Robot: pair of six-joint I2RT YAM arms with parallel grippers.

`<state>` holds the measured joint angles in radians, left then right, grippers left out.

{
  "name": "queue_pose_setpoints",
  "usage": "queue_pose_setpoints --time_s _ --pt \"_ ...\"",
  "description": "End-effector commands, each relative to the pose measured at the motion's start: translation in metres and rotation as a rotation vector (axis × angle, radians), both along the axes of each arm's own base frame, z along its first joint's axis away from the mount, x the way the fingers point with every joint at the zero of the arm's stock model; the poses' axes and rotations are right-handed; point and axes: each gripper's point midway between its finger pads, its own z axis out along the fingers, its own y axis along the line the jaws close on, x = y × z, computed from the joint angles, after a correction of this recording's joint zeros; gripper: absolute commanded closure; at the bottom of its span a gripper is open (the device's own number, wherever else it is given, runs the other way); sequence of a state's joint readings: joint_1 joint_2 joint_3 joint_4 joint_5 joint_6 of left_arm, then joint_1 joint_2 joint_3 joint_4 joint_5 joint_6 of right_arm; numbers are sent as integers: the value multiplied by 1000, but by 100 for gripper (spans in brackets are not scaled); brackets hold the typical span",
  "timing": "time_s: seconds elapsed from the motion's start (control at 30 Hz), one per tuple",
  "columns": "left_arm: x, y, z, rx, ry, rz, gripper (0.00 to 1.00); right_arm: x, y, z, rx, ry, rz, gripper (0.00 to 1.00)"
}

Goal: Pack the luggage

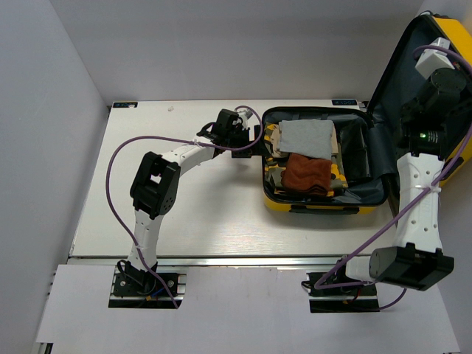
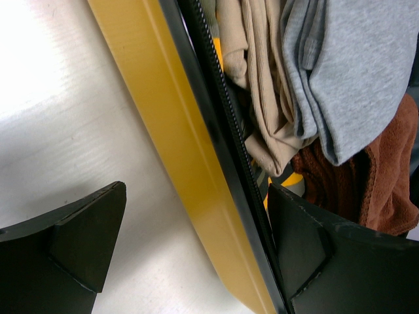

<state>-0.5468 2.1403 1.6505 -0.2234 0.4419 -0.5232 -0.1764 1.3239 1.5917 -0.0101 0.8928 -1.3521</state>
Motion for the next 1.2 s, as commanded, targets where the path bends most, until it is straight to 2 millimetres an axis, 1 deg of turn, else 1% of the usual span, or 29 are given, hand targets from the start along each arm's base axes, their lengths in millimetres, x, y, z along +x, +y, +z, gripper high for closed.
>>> queue_pose_setpoints --time_s 0.0,0.03,0.07,0.13,0.17,0.23,0.27,0.3,0.33,0.37,0.4,0.43,0.47,0.5,0.53,0.57,0.6,0.63,0.7,0.73,0.8,0.87,0.93,0.97,1.0,1.03,1.1,1.13,1.17 --pt "5 -7 7 -30 -30 -6 2 23 46 -8 133 -129 239 100" --pt "6 -8 8 -34 -32 -6 2 27 55 -13 150 -116 276 100" --pt "6 -8 8 -37 -33 -7 2 42 87 -24 194 -91 388 100" --pt "6 -10 11 -49 -38 -6 2 48 113 -40 263 -37 487 100" --pt "6 -9 10 -53 -34 1 2 64 154 -49 364 -45 654 100" --pt "5 -8 12 -51 -32 8 2 63 196 -50 507 -7 843 100" --pt "5 -6 14 -48 -32 16 2 65 249 -51 611 37 1103 100" --pt "3 0 9 -18 -19 42 2 56 277 -49 718 33 1216 100" --pt "6 11 23 -13 -30 74 2 41 314 -51 790 107 1396 100" --pt "5 20 30 -7 -23 101 2 9 363 -48 864 209 1697 100" --pt "3 36 23 53 -11 175 2 -12 385 -49 910 256 1835 94" --pt "8 58 55 65 -65 258 2 -28 406 -59 952 320 1972 78" --pt "10 74 65 109 -87 337 2 -65 422 -53 959 384 2172 70" --pt "2 101 62 198 -45 423 2 -77 427 -52 983 398 2229 55" --pt "7 131 71 283 -82 560 2 -82 429 -41 937 352 2296 45" --pt "-11 158 81 322 -17 678 2 -91 429 -46 948 345 2313 32" --pt "-16 181 87 354 3 785 2 -92 428 -43 932 307 2317 11" --pt "-23 204 88 410 -5 884 2 -90 426 -31 922 230 2319 11" --pt "-43 236 98 416 20 997 2 -87 421 -31 943 141 2267 11" --pt "-53 244 86 443 37 1010 2 -71 412 -21 989 28 2170 11" --pt "-53 252 88 397 30 1032 2 -44 399 -16 1077 -94 2011 11" --pt "-53 245 74 384 63 990 2 11 371 -31 1193 -213 1689 11" --pt "-47 236 55 410 106 949 2 44 336 -40 1216 -304 1404 11" --pt "-40 227 56 395 104 910 2 69 322 -56 1234 -323 1268 11" --pt "-35 221 41 412 130 887 2 77 305 -55 1216 -359 1174 11" --pt "-29 213 36 402 136 859 2 89 273 -61 1172 -430 1015 11" --pt "-12 186 37 324 129 764 2 105 244 -80 1161 -430 858 11" --pt "-6 177 22 332 141 709 2 114 222 -92 1168 -451 759 11" --pt "8 159 29 265 125 665 2 116 200 -98 1183 -487 683 11"
